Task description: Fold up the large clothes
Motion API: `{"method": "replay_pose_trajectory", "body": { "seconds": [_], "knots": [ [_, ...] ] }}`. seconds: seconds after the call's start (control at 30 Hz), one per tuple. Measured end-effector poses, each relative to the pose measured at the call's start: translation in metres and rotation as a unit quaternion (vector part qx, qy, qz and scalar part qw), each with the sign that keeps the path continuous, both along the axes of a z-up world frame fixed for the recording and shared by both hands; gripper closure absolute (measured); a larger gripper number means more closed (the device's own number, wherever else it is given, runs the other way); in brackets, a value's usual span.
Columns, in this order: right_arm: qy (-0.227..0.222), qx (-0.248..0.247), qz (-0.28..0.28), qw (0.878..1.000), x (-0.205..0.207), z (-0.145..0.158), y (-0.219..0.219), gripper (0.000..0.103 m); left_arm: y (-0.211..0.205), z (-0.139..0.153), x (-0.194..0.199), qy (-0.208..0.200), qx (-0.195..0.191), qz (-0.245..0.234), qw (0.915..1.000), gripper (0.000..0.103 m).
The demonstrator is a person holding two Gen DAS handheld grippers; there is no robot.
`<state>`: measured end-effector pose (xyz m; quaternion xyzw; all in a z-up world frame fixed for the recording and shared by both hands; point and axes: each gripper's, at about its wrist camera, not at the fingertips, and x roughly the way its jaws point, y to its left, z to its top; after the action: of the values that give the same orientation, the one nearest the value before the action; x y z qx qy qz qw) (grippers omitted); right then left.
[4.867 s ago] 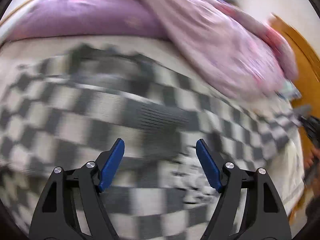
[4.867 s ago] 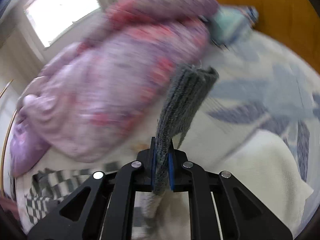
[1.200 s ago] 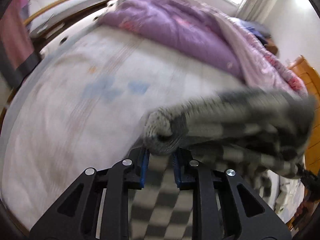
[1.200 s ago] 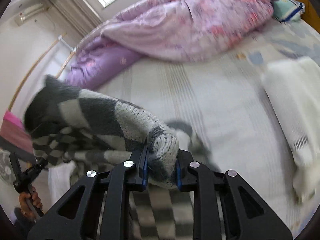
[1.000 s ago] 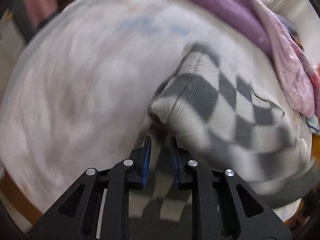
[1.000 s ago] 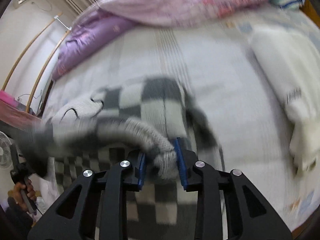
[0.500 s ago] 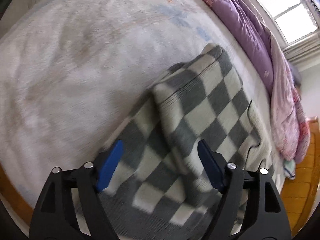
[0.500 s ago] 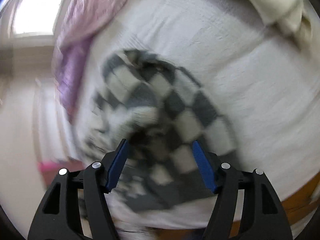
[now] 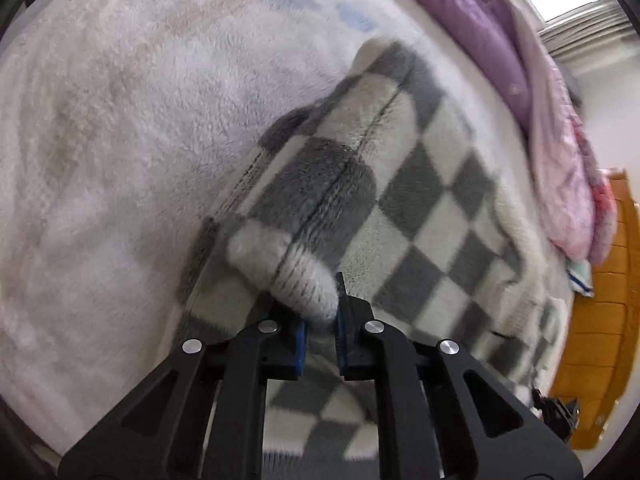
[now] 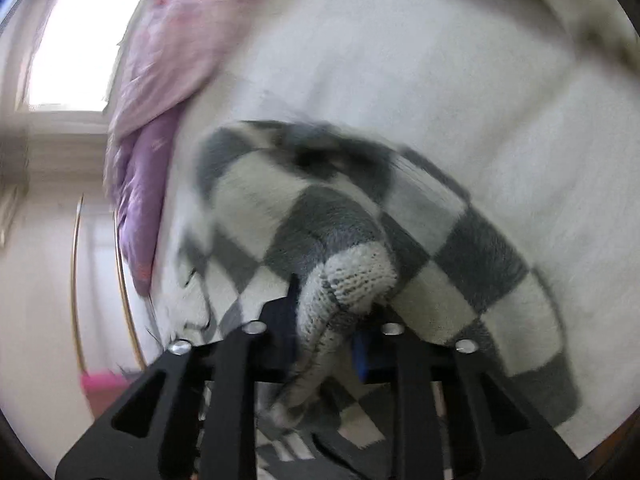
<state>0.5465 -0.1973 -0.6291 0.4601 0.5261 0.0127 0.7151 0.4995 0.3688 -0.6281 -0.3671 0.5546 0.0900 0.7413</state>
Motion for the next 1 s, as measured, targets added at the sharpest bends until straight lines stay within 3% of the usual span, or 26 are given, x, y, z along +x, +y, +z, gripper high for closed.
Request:
{"method": "replay_pose_trajectory", "body": {
  "seconds": [0.13, 0.2, 0.3, 0.4, 0.47, 0.53, 0.6, 0.67, 0.73, 0.8, 0.83, 0.9, 0.97, 1.0],
  "knots": [
    [-0.043, -0.088, 0.077, 0.992, -0.014, 0.063, 0.009, 0.088, 0.010, 0.043, -0.035, -0.021, -0.018, -0.010, 0.9996, 0.093],
    [-0.039, -0.120, 0.093, 0.988, -0.030, 0.076, 0.007, 0.088, 0.010, 0.052, -0.054, -0.014, -0.018, -0.020, 0.9995, 0.093],
    [-0.005, -0.151, 0.103, 0.983, -0.051, 0.066, -0.001, 0.088, 0.007, 0.034, -0.090, 0.031, -0.014, -0.027, 0.9991, 0.092],
    [0.042, -0.176, 0.128, 0.975, -0.066, 0.018, -0.004, 0.081, -0.002, -0.013, -0.103, 0.086, -0.012, -0.023, 0.9960, 0.090],
    [0.084, -0.207, 0.136, 0.965, -0.070, -0.017, -0.002, 0.065, -0.007, -0.034, -0.102, 0.096, 0.006, -0.019, 0.9952, 0.078],
    [0.096, -0.208, 0.128, 0.965, -0.068, -0.033, -0.005, 0.063, -0.009, -0.040, -0.097, 0.097, 0.015, -0.017, 0.9951, 0.073],
    [0.105, -0.207, 0.110, 0.967, -0.068, -0.028, -0.008, 0.056, -0.009, -0.035, -0.096, 0.085, 0.011, -0.015, 0.9962, 0.065],
    [0.112, -0.224, 0.101, 0.963, -0.069, -0.011, -0.009, 0.055, -0.009, -0.027, -0.096, 0.069, 0.006, -0.021, 0.9974, 0.049],
    [0.122, -0.291, 0.103, 0.943, -0.070, 0.017, -0.006, 0.055, -0.008, -0.012, -0.099, 0.057, 0.035, -0.019, 0.9976, 0.039],
    [0.099, -0.345, 0.105, 0.927, -0.070, 0.045, 0.008, 0.055, -0.005, -0.001, -0.106, 0.033, 0.057, -0.016, 0.9977, 0.034],
    [0.067, -0.366, 0.115, 0.921, -0.066, 0.064, 0.024, 0.054, -0.002, 0.004, -0.110, 0.025, 0.067, -0.009, 0.9974, 0.028],
    [0.006, -0.351, 0.156, 0.923, -0.056, 0.080, 0.060, 0.065, 0.002, 0.001, -0.115, 0.022, 0.068, 0.003, 0.9975, 0.024],
    [-0.058, -0.306, 0.221, 0.924, -0.034, 0.088, 0.117, 0.088, 0.004, -0.013, -0.116, 0.044, 0.062, 0.011, 0.9970, 0.025],
    [-0.071, -0.290, 0.240, 0.924, -0.021, 0.085, 0.134, 0.092, 0.003, -0.020, -0.121, 0.051, 0.059, 0.013, 0.9969, 0.025]
  ]
}}
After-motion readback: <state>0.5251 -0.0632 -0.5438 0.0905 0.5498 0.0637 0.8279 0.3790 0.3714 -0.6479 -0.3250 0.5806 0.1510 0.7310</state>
